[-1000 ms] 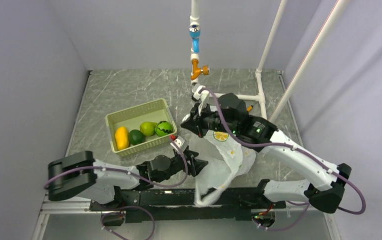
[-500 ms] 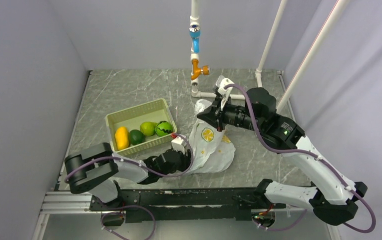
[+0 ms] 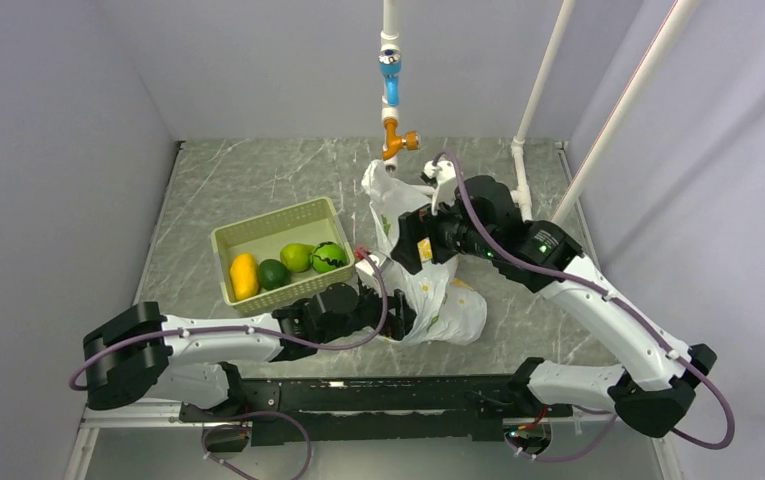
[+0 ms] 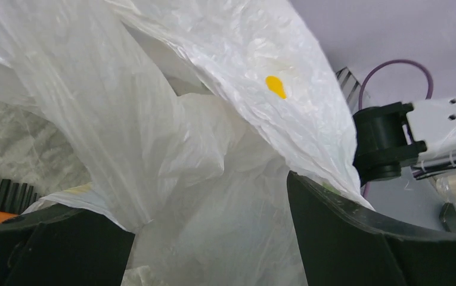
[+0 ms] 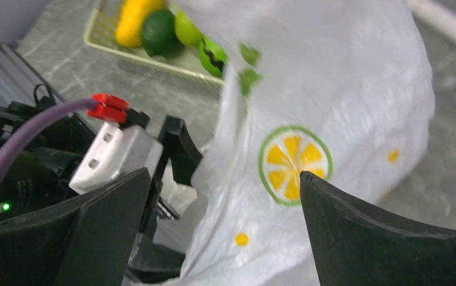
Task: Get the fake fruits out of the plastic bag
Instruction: Adjust the plastic bag at the center of the board.
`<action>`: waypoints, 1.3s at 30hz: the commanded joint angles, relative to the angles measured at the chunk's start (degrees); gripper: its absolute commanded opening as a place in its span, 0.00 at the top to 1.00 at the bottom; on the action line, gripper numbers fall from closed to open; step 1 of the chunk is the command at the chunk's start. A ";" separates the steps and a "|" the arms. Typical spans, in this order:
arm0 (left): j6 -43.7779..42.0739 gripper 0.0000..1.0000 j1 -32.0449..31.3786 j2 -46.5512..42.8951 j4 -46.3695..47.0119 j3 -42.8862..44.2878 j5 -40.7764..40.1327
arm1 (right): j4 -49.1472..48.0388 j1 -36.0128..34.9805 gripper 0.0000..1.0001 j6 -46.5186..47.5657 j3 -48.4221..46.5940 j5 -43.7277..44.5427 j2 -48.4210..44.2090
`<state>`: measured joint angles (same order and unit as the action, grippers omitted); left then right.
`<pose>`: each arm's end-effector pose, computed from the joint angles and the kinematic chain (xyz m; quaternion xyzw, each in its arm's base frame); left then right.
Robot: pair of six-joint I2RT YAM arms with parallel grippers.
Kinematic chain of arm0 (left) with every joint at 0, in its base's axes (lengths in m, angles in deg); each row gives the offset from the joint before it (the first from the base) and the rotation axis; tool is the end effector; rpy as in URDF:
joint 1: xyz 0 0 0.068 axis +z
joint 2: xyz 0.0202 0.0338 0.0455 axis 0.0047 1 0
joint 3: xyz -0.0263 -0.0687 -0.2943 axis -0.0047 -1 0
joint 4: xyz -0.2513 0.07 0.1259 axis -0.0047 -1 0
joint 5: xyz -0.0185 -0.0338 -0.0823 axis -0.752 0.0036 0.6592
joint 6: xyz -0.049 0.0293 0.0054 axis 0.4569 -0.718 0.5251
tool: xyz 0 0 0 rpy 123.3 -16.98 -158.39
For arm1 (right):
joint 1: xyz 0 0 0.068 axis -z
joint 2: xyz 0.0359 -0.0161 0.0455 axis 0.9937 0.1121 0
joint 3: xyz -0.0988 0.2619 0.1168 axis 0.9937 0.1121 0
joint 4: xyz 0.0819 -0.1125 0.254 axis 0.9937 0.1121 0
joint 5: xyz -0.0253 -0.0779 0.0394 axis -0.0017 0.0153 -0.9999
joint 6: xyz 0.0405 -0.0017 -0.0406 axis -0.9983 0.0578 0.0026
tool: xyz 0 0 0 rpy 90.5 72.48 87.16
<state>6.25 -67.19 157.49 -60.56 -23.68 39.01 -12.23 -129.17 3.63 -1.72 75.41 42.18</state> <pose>0.1162 -0.2676 0.2386 0.1704 0.7631 -0.4632 0.4172 0.1754 0.1841 0.4414 -0.2622 0.8208 0.2796 0.4236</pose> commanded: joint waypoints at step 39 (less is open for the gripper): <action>9.01 0.08 -0.51 -2.63 0.46 -12.14 -7.73 | -5.59 -6.65 1.00 -3.52 22.42 33.48 -14.57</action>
<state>12.78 -67.17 157.51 -54.07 -34.85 36.44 -15.03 -137.23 -6.27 20.72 108.50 34.33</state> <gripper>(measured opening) 0.922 0.009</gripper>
